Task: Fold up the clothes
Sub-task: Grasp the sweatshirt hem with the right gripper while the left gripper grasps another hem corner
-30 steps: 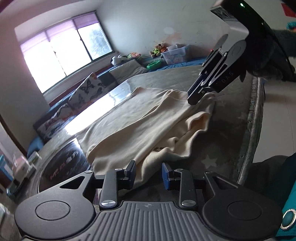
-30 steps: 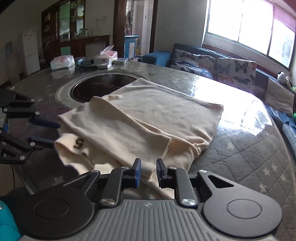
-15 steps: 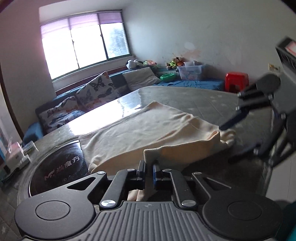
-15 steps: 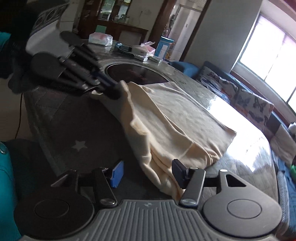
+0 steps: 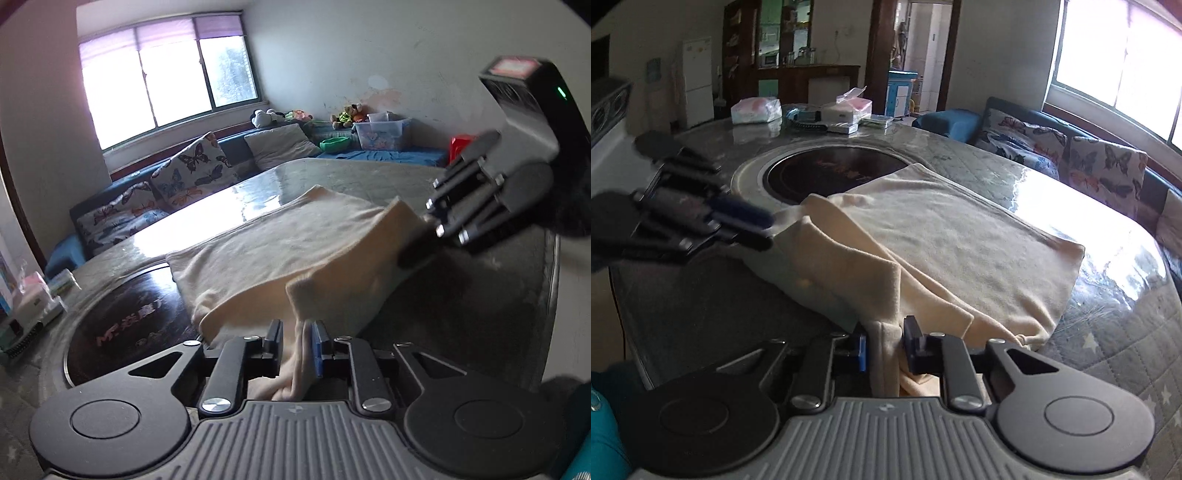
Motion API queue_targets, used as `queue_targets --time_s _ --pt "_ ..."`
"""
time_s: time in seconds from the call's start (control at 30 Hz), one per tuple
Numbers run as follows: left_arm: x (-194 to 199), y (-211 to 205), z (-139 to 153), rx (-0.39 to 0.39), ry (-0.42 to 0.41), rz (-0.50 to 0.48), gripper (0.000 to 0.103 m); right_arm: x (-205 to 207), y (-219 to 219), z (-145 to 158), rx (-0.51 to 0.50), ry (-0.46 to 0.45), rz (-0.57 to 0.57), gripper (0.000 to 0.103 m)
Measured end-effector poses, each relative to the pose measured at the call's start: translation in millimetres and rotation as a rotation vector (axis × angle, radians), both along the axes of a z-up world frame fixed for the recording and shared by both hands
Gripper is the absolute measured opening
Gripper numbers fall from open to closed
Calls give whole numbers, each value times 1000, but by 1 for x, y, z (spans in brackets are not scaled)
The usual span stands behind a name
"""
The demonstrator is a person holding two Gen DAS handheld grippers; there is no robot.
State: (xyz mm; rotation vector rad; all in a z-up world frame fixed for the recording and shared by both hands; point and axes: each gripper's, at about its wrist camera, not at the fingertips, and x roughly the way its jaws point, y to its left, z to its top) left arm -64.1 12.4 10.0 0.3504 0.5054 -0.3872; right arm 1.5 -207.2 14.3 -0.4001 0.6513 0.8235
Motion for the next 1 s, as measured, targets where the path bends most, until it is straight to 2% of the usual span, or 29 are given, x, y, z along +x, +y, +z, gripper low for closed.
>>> queue_targets --time_s 0.07,0.23,0.3,0.37,0.6,0.87,1.0 --pt "-8 0 -5 45 -9 -4 29 2 1 1 6 -4 -5 17" --pt "-17 -4 -18 148 -40 -18 29 -4 0 4 19 -24 -24 15" --pt "-17 -7 -22 177 -54 -21 27 -7 -1 5 23 -33 -32 13" --pt "-19 -9 -23 183 -73 -14 14 -10 -1 6 28 -42 -40 11" --pt "-42 -5 -2 131 -120 -7 10 -27 -4 14 40 -72 -54 10" --pt "-101 6 28 15 -53 -40 10 -80 -21 40 35 -73 25 10" --pt "-106 9 30 -19 -41 -11 10 -101 -24 47 32 -31 57 10"
